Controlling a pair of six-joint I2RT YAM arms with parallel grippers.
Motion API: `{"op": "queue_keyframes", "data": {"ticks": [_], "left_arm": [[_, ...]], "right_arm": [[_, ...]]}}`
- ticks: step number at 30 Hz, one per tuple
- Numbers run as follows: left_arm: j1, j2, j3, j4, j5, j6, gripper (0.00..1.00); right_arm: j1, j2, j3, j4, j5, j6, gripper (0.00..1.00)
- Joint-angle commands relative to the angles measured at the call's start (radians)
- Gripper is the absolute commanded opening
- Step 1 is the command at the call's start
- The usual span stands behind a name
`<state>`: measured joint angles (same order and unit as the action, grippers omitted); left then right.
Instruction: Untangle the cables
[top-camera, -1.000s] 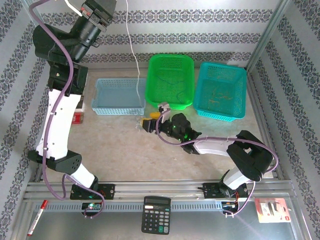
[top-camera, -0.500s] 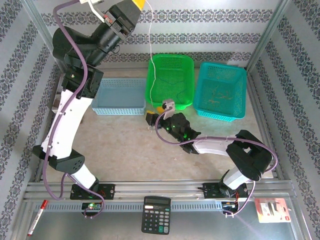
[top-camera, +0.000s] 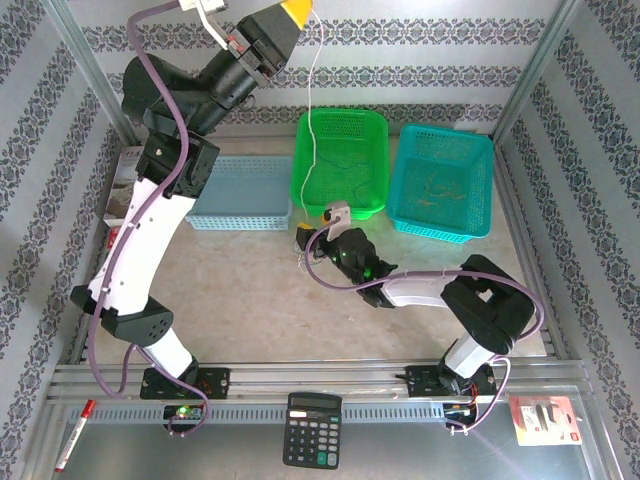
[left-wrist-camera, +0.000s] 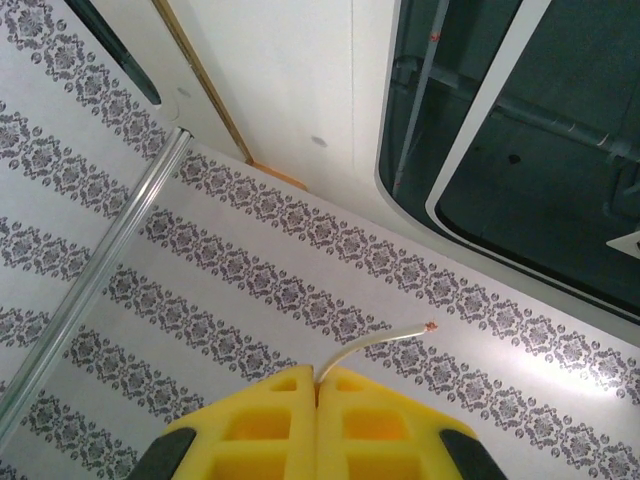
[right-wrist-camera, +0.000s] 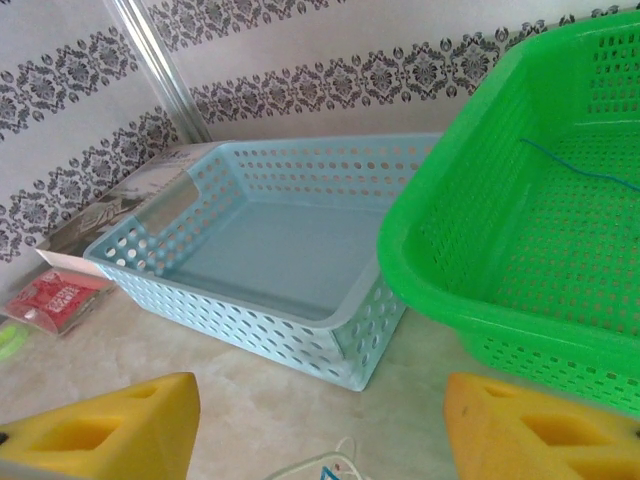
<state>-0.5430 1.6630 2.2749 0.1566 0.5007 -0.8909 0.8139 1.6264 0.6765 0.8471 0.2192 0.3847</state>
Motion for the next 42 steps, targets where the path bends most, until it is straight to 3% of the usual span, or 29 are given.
{"op": "queue_keyframes", "data": {"ticks": [1,3,7,13,19,25,30,34,38,42], "left_arm": [[-0.018,0.007,0.04,0.034,0.003,0.013,0.0],[-0.022,0.017,0.073,0.031,-0.007,0.018,0.0],[-0.022,0.059,0.213,-0.027,-0.02,0.044,0.0],[-0.02,0.056,0.348,-0.124,-0.075,0.17,0.0],[-0.019,-0.047,0.27,-0.182,-0.146,0.321,0.0],[-0.01,-0.108,0.213,-0.216,-0.221,0.424,0.0],[0.01,-0.121,0.217,-0.23,-0.267,0.478,0.0],[0.041,-0.117,0.233,-0.24,-0.292,0.49,0.0],[0.091,-0.109,0.238,-0.246,-0.294,0.459,0.0],[0.133,-0.105,0.218,-0.24,-0.289,0.419,0.0]], "right_arm": [[-0.017,0.039,0.052,0.01,-0.009,-0.007,0.62],[-0.022,0.076,0.077,0.013,0.004,0.013,0.53],[-0.025,0.15,0.106,0.043,0.088,0.067,0.26],[-0.04,0.199,0.061,0.08,0.203,0.152,0.15],[-0.07,0.134,-0.088,0.103,0.271,0.187,0.14],[-0.115,0.04,-0.248,0.09,0.261,0.188,0.15],[-0.165,-0.016,-0.37,0.06,0.264,0.253,0.35],[-0.188,-0.024,-0.417,0.043,0.275,0.308,0.45],[-0.207,-0.02,-0.443,0.038,0.276,0.356,0.48],[-0.228,-0.019,-0.458,0.041,0.258,0.373,0.42]]}}
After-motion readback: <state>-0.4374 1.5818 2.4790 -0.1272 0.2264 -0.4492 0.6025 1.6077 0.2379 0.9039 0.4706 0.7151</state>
